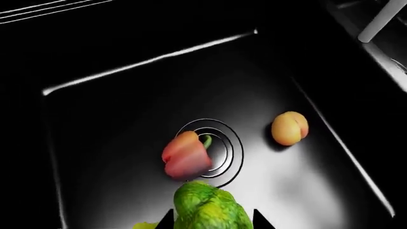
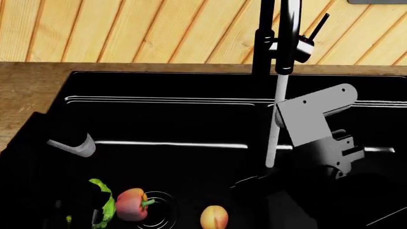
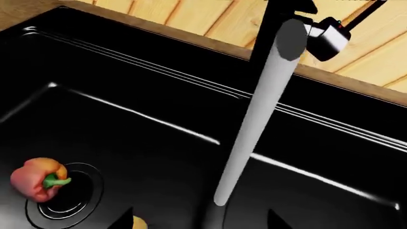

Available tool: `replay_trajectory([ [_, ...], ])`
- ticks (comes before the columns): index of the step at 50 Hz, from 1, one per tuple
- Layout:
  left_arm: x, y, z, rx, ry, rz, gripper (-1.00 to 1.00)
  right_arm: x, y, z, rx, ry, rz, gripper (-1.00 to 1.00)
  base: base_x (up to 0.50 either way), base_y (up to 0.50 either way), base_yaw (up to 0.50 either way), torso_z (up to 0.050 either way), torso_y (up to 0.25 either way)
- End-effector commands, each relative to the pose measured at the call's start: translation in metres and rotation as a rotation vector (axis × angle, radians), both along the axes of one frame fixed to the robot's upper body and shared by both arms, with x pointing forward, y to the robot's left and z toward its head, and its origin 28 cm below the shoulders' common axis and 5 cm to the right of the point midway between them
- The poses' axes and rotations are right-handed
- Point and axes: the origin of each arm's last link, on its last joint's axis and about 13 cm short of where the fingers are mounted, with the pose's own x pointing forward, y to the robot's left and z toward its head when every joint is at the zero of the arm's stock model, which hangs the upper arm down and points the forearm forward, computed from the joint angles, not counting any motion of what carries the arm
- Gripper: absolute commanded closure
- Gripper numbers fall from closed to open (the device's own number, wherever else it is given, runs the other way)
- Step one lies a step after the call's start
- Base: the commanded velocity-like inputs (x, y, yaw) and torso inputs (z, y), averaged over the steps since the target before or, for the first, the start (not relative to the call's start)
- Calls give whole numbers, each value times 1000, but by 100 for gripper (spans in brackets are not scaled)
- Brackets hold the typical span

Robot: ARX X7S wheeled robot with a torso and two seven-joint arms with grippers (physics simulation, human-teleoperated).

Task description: Pick the broccolis and apricots from the sink and place them in one bowl. Place the bell pepper in the other bowl. Then turn off the sink faucet.

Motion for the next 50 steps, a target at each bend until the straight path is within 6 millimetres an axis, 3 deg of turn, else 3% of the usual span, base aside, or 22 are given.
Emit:
replay_trajectory([
  [1, -6, 1, 11, -113, -103, 8, 100, 12, 12, 6, -94, 106, 136, -100, 0, 0, 0, 0, 0],
  [3, -6, 10, 18, -133, -124, 37, 100, 20, 15, 11, -122, 139, 182, -100, 0, 0, 0, 0, 0],
  [15, -24, 21, 46, -199, -268, 81, 100, 56, 35, 8, -262, 264, 384, -100, 0, 0, 0, 0, 0],
  [20, -35, 24, 62, -196, -335, 68, 100, 74, 39, -2, -313, 319, 420, -100, 0, 0, 0, 0, 0],
  [34, -46, 20, 67, -219, -349, 59, 100, 116, 53, -17, -447, 453, 648, -100, 0, 0, 0, 0, 0],
  [43, -46, 25, 67, -230, -370, 81, 100, 131, 52, -26, -497, 434, 621, -100, 0, 0, 0, 0, 0],
  [50, -48, 29, 67, -232, -362, 89, 100, 134, 60, -39, -489, 447, 715, -100, 0, 0, 0, 0, 0],
])
